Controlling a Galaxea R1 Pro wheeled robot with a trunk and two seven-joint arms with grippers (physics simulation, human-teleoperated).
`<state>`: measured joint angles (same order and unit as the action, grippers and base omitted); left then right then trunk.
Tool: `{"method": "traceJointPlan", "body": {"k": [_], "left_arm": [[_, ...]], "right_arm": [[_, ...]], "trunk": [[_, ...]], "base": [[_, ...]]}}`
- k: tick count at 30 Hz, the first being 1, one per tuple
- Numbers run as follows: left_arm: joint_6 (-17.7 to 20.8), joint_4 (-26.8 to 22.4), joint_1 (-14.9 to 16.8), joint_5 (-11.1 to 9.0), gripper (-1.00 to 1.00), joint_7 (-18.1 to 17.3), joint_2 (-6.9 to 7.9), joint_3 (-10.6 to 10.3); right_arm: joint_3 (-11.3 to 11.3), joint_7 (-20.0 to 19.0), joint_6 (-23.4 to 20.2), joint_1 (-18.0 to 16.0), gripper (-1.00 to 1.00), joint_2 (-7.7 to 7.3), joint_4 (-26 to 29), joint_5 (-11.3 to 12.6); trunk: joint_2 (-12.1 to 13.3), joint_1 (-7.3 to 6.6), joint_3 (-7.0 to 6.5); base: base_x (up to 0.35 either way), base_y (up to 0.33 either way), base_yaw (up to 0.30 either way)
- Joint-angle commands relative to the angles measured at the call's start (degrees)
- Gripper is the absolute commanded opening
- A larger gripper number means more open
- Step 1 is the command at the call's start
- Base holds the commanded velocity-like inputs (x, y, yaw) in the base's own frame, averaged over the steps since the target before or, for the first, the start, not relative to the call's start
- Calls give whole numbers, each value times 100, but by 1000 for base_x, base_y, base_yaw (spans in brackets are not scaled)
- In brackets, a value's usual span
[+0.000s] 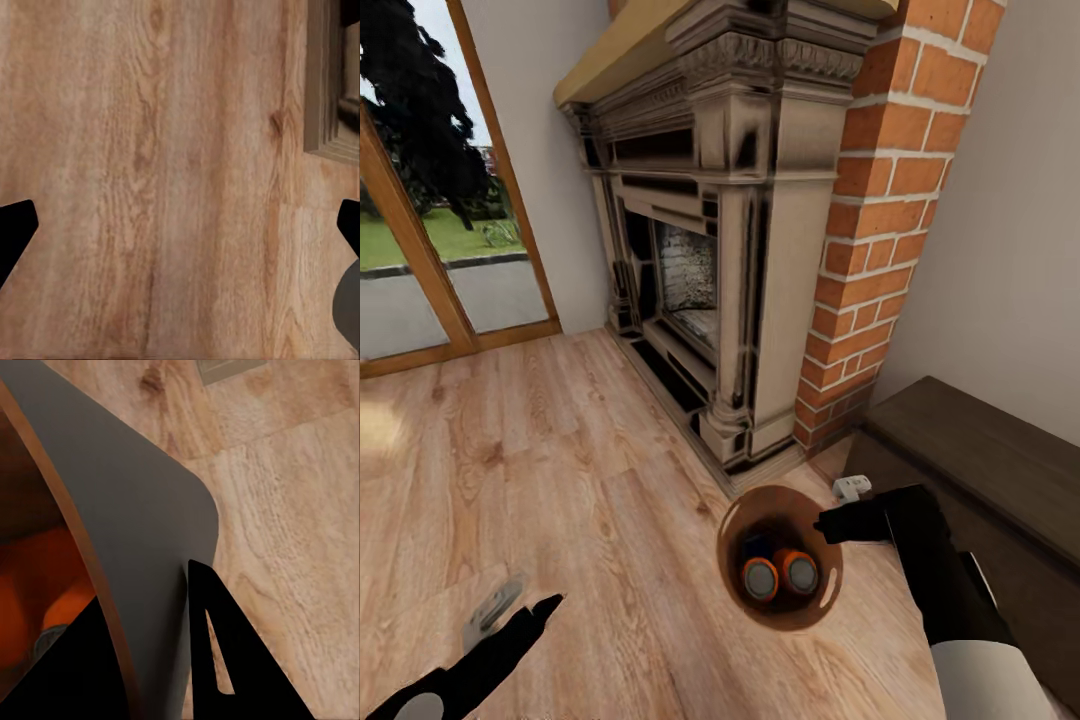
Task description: Put the three can of soda from the living room inside the tash can in the kitchen.
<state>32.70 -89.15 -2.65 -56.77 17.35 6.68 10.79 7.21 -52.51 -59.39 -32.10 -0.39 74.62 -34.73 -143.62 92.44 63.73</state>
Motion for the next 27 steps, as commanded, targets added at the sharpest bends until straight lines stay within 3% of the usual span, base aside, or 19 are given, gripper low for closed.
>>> {"method": "traceJointPlan", "body": {"k": [1, 4, 7, 9, 11, 12, 14, 16, 21, 24, 27], "left_arm": [[-11, 19, -64, 1, 100, -47, -18, 37], [-26, 100, -168, 4, 100, -119, -78, 78], [-40, 211, -225, 7, 100, -160, -99, 96], [-42, 247, -235, 7, 100, -168, -102, 102], [-44, 269, -241, 7, 100, -174, -104, 105], [-44, 272, -242, 8, 100, -175, -104, 106], [-44, 281, -244, 9, 100, -178, -105, 107], [-45, 283, -245, 10, 100, -184, -105, 107], [-43, 277, -245, -5, 100, -189, -105, 100], [-18, 224, -245, -31, 100, -174, -117, 106], [15, 51, -342, -156, 100, -174, -98, 155]], "right_arm": [[2, -11, -61, -91, -100, 5, -117, 162], [8, 113, -61, -223, -100, 14, -522, 174], [181, 534, -61, -499, -100, 46, -1123, 207], [497, 649, -61, -724, -100, 54, -1570, 215], [991, 766, -61, -1078, -100, 51, -2306, 211], [1093, 816, -61, -1162, -100, 49, -2490, 211], [1460, 1311, -61, -1494, -100, 27, -3138, 241], [1851, 1663, -61, -1610, -100, 18, -3347, 265], [2421, 2350, -61, -1683, -100, -15, -3528, 285], [2908, 2768, -61, -1691, -100, -21, -3690, 290], [3038, 2942, -61, -1693, -100, -22, -3818, 297]], "trunk": [[-1, -1, -1], [-1, -1, -1], [-1, -1, -1], [-1, -1, -1], [-1, -1, -1], [-1, -1, -1], [-1, -1, -1], [-1, -1, -1], [-1, -1, -1], [-1, -1, -1], [-2, 2, 21]], "base": [[38, 203, 277], [17, 93, 289], [5, 26, 296], [2, 10, 297], [1, 5, 298], [1, 3, 298], [0, 1, 236], [0, 1, 102], [0, 0, 32], [0, 0, 4], [0, 0, 1]]}}
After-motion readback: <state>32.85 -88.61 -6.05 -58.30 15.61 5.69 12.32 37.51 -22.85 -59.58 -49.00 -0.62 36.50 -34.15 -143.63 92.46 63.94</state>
